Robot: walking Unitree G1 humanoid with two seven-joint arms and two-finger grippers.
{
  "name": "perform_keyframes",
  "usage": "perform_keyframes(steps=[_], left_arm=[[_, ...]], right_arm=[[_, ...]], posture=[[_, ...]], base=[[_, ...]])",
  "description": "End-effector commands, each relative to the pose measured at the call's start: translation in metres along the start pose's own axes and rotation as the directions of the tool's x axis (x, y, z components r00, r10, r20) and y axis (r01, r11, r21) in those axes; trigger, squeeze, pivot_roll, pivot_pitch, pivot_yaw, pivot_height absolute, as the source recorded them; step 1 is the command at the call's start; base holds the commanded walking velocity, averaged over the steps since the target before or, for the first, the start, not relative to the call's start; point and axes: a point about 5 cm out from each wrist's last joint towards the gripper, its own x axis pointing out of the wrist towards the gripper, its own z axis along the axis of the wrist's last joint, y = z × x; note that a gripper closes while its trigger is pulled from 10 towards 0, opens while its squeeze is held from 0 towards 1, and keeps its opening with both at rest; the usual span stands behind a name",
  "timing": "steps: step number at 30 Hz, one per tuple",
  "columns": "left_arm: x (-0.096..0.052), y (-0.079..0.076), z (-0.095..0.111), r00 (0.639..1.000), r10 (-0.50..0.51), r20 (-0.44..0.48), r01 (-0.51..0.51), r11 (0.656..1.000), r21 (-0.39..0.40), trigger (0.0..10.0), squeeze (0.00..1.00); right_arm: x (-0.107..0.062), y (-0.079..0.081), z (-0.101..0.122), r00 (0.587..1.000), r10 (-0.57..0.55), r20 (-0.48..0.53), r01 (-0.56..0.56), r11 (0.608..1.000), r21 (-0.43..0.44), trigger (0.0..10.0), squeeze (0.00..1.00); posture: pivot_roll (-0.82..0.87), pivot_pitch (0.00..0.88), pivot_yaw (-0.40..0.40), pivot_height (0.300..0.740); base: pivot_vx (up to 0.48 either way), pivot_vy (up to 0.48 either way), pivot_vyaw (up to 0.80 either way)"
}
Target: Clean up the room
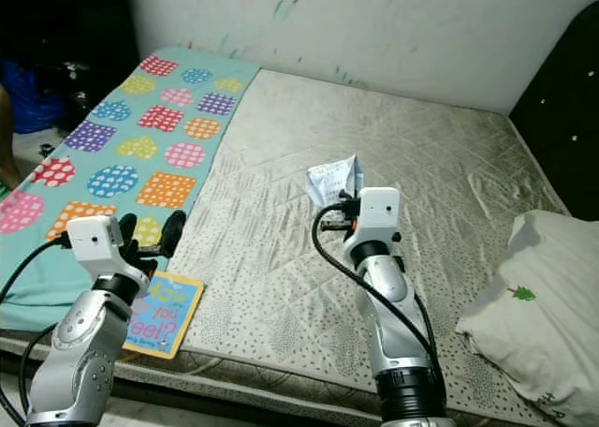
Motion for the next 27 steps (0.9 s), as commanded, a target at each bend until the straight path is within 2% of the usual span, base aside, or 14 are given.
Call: perform_keyframes(steps=[1, 6, 20, 27], left_arm=[[0.0042, -0.0067, 0.0004, 1.000, -0.030, -0.004, 0.030, 1.000, 0.001, 10.0, 0.00], [0.0049, -0.0069, 0.0005, 1.000, -0.031, -0.003, 0.031, 1.000, 0.002, 10.0, 0.00], [0.0052, -0.0076, 0.0005, 1.000, -0.027, 0.000, 0.027, 1.000, -0.002, 10.0, 0.00], [0.0052, -0.0071, 0.0006, 1.000, -0.027, 0.000, 0.027, 1.000, 0.000, 10.0, 0.00]], right_arm=[[0.0001, -0.0069, -0.0001, 1.000, -0.020, -0.004, 0.020, 1.000, -0.007, 10.0, 0.00], [0.0005, -0.0071, 0.0000, 1.000, -0.021, -0.002, 0.021, 1.000, -0.007, 10.0, 0.00], [0.0006, -0.0068, -0.0006, 1.000, -0.014, -0.006, 0.014, 1.000, -0.009, 10.0, 0.00], [0.0014, -0.0059, -0.0007, 1.000, -0.009, -0.007, 0.009, 1.000, -0.013, 10.0, 0.00]], posture=[[-0.01, 0.026, -0.072, 0.740], [-0.01, 0.026, -0.073, 0.740], [-0.01, 0.029, -0.077, 0.740], [-0.01, 0.029, -0.077, 0.740]], base=[[0.000, 0.439, -0.80], [0.000, 0.443, -0.66], [0.000, 0.453, 0.00], [0.000, 0.480, -0.68]])
